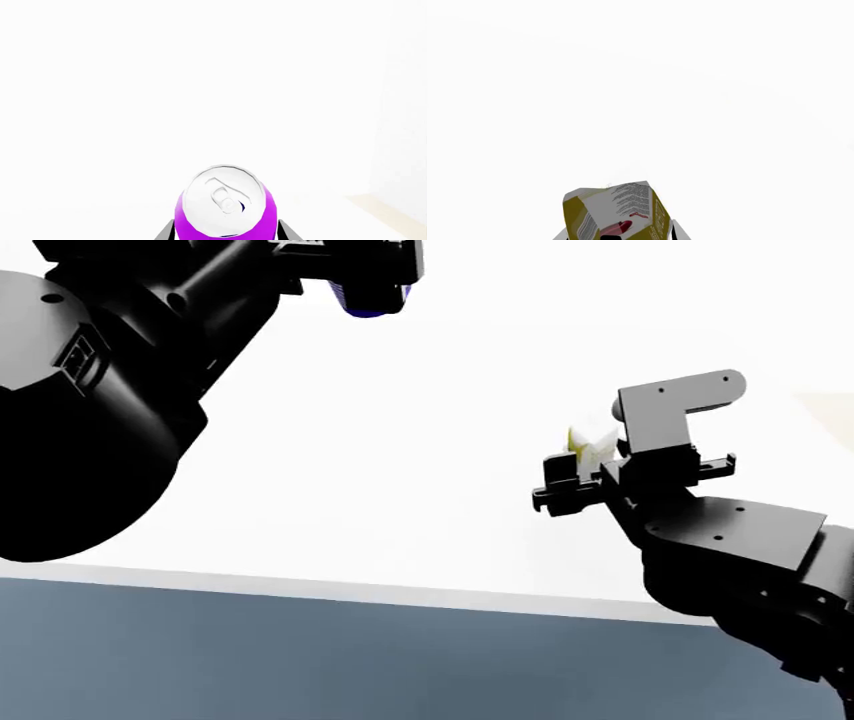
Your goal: Move the drinks to the dining counter.
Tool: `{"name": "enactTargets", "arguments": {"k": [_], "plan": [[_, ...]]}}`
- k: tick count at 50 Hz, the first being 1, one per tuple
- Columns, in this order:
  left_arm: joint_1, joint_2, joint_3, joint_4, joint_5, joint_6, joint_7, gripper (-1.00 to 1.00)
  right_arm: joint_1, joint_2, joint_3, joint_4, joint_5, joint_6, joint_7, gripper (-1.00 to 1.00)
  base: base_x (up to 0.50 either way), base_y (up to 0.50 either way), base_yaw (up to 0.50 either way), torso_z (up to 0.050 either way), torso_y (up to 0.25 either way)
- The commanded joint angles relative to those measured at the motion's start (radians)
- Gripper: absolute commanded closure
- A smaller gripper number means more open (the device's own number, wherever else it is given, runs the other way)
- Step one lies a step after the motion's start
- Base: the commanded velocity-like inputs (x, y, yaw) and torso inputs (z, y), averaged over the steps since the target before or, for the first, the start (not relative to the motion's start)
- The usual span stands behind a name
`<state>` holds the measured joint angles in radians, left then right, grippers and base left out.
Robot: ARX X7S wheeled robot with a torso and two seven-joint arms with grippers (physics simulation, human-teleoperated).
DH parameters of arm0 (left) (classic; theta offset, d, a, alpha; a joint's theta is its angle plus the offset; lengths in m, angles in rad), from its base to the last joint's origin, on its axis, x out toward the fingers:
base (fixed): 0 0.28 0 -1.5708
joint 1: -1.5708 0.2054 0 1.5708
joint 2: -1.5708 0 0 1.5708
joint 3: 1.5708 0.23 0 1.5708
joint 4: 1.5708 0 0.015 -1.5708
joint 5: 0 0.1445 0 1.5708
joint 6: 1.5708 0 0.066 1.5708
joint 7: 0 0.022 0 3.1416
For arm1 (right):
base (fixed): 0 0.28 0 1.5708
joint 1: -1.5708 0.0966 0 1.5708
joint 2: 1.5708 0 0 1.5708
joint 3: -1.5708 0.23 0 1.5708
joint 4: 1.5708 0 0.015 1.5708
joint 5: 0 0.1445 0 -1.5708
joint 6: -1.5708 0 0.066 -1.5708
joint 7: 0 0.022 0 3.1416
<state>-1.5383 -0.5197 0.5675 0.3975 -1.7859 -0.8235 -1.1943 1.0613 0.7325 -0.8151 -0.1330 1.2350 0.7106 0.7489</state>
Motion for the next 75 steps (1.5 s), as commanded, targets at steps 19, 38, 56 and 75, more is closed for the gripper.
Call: {"name": "enactTargets", "arguments": {"k": [19, 38, 56, 75], "plan": [[-0.010, -0.004, 0.001, -0.001, -0.006, 0.016, -0.006, 1.00, 0.001, -0.001, 0.011, 0.003, -0.016, 0.012, -0.006, -1.00, 0.00, 0.00, 0.00, 0.001, 0.001], [-0.010, -0.004, 0.007, 0.001, -0.006, 0.020, -0.007, 1.00, 0.009, -0.001, 0.018, -0.002, -0.012, 0.013, -0.002, -1.00, 0.00, 0.00, 0.00, 0.000, 0.001], [-0.006, -0.004, 0.014, 0.004, -0.002, 0.023, -0.003, 1.00, 0.188, 0.001, 0.061, -0.084, 0.040, 0.102, 0.044, -1.00, 0.00, 0.00, 0.00, 0.001, 0.001], [0.056, 0.005, 0.054, 0.011, 0.042, 0.024, 0.018, 1.00, 0.379, 0.025, 0.126, -0.168, 0.131, 0.197, 0.126, -1.00, 0.00, 0.00, 0.00, 0.000, 0.001]]}}
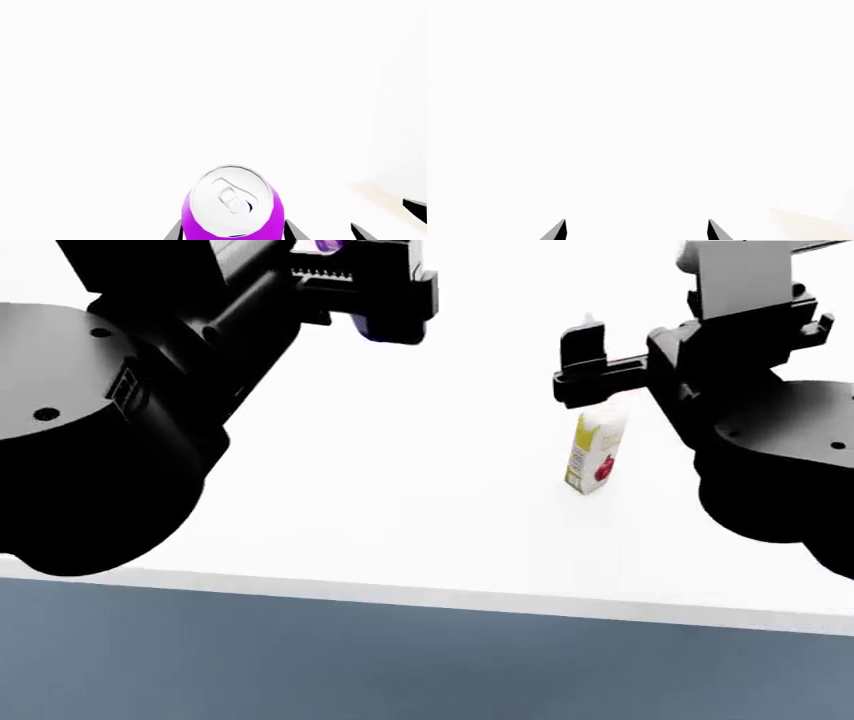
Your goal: Move the drinks to the dining counter.
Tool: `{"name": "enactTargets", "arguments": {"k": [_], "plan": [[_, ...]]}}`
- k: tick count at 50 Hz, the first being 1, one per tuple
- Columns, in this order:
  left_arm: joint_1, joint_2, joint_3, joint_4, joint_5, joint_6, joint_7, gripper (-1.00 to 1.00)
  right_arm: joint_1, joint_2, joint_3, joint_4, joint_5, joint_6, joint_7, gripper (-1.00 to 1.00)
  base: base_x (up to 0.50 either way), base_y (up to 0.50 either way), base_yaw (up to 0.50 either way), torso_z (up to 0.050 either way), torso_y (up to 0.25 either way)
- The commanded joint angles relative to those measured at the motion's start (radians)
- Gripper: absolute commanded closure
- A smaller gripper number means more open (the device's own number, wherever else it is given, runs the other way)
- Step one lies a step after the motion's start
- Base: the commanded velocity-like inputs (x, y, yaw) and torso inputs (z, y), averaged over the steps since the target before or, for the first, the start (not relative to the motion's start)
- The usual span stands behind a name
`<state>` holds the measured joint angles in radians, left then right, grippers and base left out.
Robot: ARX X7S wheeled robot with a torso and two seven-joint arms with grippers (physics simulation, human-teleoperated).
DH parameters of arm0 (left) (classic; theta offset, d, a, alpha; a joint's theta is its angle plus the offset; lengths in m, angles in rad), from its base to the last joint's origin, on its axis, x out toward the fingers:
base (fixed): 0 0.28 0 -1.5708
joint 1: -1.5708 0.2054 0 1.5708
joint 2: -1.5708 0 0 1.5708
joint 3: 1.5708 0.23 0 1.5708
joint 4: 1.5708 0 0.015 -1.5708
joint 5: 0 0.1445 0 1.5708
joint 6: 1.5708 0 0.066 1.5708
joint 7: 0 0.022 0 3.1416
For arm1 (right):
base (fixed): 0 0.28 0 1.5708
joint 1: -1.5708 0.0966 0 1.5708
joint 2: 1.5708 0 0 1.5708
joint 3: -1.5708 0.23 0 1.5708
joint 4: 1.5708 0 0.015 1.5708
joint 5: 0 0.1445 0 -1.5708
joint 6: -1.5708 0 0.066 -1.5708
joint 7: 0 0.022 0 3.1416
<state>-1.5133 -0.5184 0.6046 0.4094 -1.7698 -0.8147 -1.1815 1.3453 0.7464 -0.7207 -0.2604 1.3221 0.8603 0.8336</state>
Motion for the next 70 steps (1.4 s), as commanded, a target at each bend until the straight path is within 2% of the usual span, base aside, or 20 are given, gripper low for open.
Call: {"name": "enactTargets", "arguments": {"k": [1, 18, 30, 35, 42, 54, 70], "plan": [[0.037, 0.005, 0.022, -0.001, 0.031, 0.015, 0.007, 1.00, 0.105, 0.014, 0.036, -0.045, 0.050, 0.052, 0.043, -1.00, 0.00, 0.00, 0.00, 0.000, 0.000], [0.240, 0.034, 0.113, -0.031, 0.231, 0.068, 0.131, 1.00, 0.208, 0.049, 0.081, -0.077, 0.112, 0.102, 0.099, -1.00, 0.00, 0.00, 0.00, 0.000, 0.001], [0.323, 0.038, 0.138, -0.049, 0.300, 0.109, 0.169, 1.00, 0.244, 0.055, 0.093, -0.092, 0.137, 0.117, 0.118, -1.00, 0.00, 0.00, 0.00, 0.000, 0.001], [0.352, 0.033, 0.175, -0.055, 0.390, 0.120, 0.205, 1.00, 0.252, 0.052, 0.093, -0.094, 0.139, 0.121, 0.117, -1.00, 0.00, 0.00, 0.00, 0.000, 0.000], [0.388, 0.033, 0.174, -0.075, 0.427, 0.160, 0.232, 1.00, 0.261, 0.049, 0.093, -0.096, 0.142, 0.123, 0.119, -1.00, 0.00, 0.00, 0.00, 0.000, 0.001], [0.386, 0.029, 0.205, -0.082, 0.455, 0.136, 0.228, 1.00, 0.265, 0.042, 0.087, -0.092, 0.138, 0.125, 0.111, -1.00, 0.00, 0.00, 0.00, 0.001, 0.001], [0.401, 0.035, 0.224, -0.105, 0.422, 0.107, 0.206, 1.00, 0.265, 0.040, 0.082, -0.088, 0.133, 0.124, 0.105, -1.00, 0.00, 0.00, 0.00, 0.000, 0.001]]}}
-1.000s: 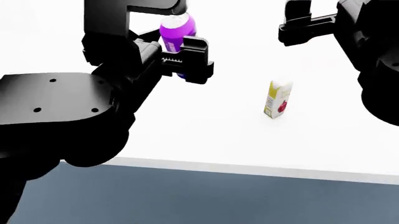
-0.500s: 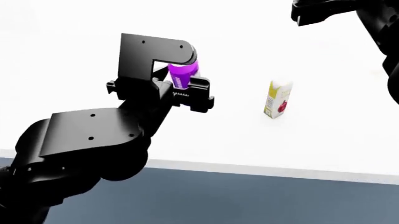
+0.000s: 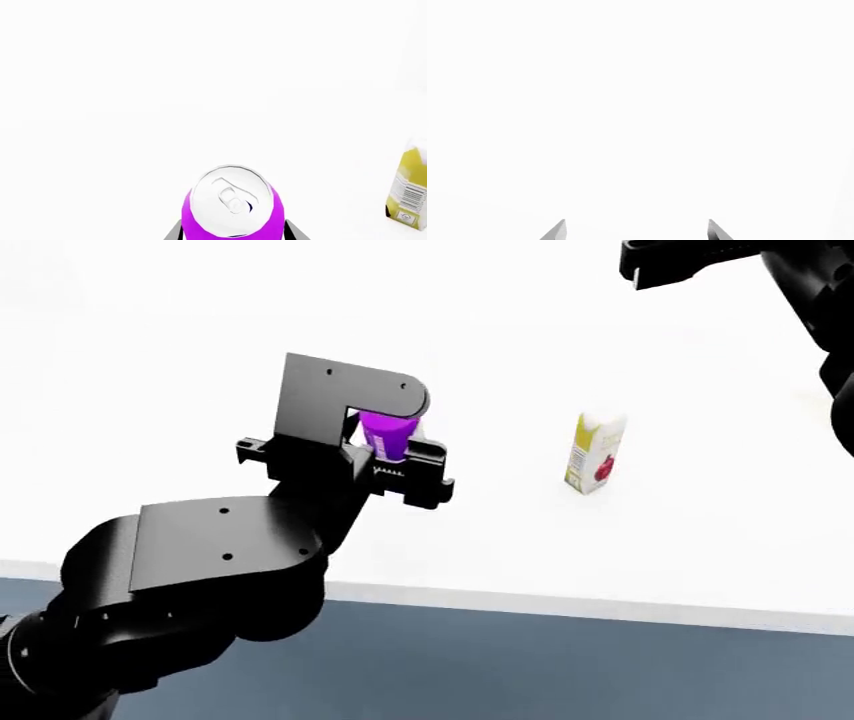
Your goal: Move the drinks to the dining counter.
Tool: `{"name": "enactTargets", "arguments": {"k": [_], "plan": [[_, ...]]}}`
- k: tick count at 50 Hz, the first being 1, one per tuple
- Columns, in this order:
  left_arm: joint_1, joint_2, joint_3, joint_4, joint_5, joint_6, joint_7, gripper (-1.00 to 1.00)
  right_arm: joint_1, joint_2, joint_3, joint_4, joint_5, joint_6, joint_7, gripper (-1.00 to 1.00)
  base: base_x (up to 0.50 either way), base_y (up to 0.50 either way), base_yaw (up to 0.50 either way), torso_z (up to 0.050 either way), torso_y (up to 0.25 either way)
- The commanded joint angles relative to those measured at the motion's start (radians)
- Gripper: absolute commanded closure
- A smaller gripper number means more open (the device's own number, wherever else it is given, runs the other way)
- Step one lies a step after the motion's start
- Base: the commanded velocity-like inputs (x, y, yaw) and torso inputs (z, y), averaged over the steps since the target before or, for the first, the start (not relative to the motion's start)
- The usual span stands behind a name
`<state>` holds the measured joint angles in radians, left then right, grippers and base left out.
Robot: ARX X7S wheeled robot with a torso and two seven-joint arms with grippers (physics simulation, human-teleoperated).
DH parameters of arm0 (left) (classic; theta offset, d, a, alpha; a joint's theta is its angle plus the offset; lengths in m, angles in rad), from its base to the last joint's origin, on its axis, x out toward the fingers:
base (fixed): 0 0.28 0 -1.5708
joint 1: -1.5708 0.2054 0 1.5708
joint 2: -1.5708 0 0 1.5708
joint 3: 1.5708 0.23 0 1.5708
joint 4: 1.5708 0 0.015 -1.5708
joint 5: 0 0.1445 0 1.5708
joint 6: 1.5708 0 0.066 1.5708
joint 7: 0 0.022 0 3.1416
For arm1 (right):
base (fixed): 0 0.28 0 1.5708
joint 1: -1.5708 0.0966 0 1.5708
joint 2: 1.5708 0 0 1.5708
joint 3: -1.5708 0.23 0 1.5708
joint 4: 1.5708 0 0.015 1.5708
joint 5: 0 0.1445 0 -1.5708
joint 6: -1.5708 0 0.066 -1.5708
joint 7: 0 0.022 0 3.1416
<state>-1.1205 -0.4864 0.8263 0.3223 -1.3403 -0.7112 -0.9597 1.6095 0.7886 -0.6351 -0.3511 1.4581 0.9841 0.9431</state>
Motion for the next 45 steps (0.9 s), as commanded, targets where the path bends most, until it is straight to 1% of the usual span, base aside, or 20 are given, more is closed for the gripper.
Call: {"name": "enactTargets", "arguments": {"k": [1, 45], "plan": [[0.009, 0.003, 0.005, -0.017, -0.004, 0.003, -0.015, 1.00, 0.001, -0.002, -0.003, 0.002, -0.003, 0.000, -0.004, -1.00, 0.00, 0.00, 0.00, 0.000, 0.000], [0.034, 0.005, 0.034, -0.056, -0.036, -0.026, -0.033, 1.00, 0.010, -0.004, -0.006, -0.004, 0.004, 0.003, -0.005, -1.00, 0.00, 0.00, 0.00, 0.000, 0.001]]}}
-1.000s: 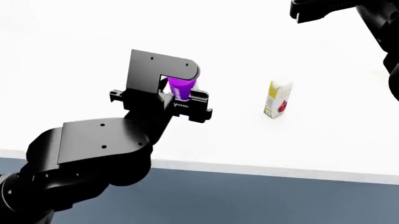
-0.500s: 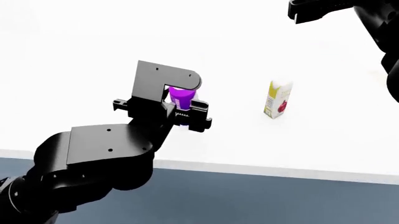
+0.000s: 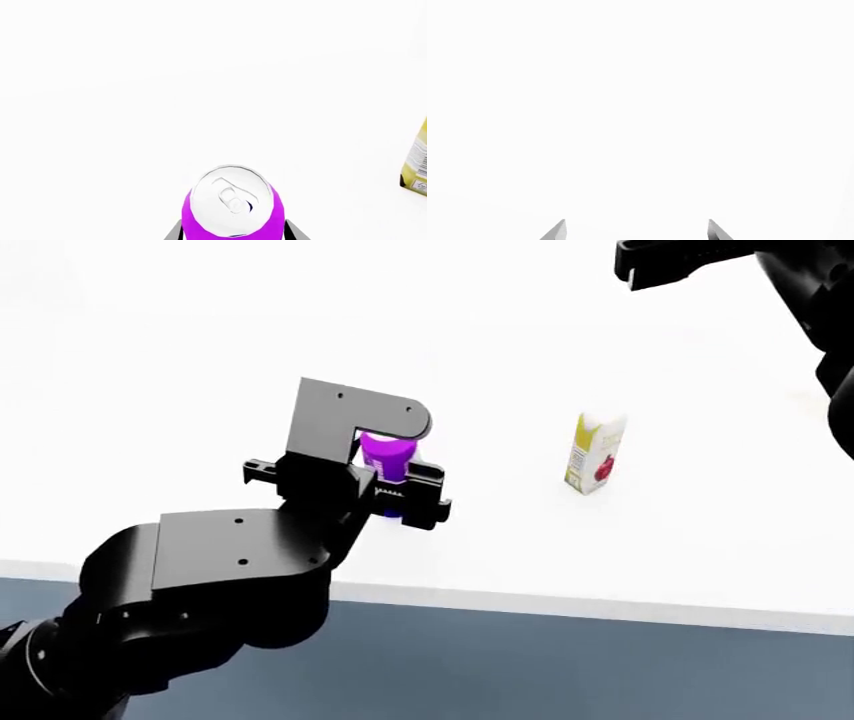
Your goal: Move the drinks to the dining counter.
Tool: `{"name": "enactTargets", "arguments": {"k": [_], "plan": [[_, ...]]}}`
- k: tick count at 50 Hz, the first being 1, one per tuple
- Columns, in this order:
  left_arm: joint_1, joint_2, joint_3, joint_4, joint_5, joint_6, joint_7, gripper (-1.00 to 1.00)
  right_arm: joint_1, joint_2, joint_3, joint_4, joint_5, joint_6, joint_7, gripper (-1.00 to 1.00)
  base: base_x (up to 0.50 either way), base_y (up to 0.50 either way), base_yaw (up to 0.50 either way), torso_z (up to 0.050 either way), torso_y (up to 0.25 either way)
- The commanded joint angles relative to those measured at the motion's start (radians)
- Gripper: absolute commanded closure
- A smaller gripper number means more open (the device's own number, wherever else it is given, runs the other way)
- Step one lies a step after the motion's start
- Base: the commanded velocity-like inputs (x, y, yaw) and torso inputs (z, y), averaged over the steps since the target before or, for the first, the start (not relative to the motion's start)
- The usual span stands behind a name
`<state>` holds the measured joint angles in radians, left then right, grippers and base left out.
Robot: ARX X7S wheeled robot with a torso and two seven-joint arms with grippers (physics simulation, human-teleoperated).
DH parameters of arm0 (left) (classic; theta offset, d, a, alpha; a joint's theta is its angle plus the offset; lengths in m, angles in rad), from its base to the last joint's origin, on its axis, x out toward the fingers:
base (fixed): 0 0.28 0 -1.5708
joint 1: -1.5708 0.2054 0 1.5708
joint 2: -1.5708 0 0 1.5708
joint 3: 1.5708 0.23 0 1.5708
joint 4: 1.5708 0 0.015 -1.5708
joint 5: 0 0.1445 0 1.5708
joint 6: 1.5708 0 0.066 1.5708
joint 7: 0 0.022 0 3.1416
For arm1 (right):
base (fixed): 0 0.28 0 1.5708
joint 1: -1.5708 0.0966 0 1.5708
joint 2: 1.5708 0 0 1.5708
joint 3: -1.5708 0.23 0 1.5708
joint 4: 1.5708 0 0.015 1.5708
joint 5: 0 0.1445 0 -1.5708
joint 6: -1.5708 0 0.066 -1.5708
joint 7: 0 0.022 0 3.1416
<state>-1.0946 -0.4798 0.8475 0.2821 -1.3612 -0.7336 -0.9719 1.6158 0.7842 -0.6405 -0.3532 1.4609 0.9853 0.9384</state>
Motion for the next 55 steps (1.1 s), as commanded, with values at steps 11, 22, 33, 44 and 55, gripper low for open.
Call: {"name": "enactTargets", "arguments": {"k": [11, 22, 33, 44, 55], "plan": [[0.010, -0.001, 0.012, -0.020, -0.027, -0.006, -0.025, 1.00, 0.006, -0.002, -0.002, -0.002, 0.000, 0.001, -0.002, -1.00, 0.00, 0.00, 0.00, 0.000, 0.000], [0.007, 0.000, 0.006, -0.020, -0.043, -0.005, -0.026, -1.00, 0.007, -0.003, -0.004, -0.001, -0.001, 0.000, -0.004, -1.00, 0.00, 0.00, 0.00, 0.000, 0.000], [0.004, 0.001, 0.004, -0.015, -0.051, -0.006, -0.034, -1.00, 0.010, -0.003, -0.002, -0.004, -0.001, -0.002, -0.008, -1.00, 0.00, 0.00, 0.00, 0.000, 0.000], [-0.037, 0.007, -0.041, 0.057, -0.108, 0.009, -0.041, -1.00, 0.017, -0.004, -0.004, -0.004, -0.002, -0.001, -0.011, -1.00, 0.00, 0.00, 0.00, 0.000, 0.000], [-0.120, 0.034, -0.110, 0.176, -0.249, 0.024, -0.086, -1.00, 0.027, -0.009, -0.005, -0.004, 0.000, 0.003, -0.011, -1.00, 0.00, 0.00, 0.00, 0.000, 0.000]]}}
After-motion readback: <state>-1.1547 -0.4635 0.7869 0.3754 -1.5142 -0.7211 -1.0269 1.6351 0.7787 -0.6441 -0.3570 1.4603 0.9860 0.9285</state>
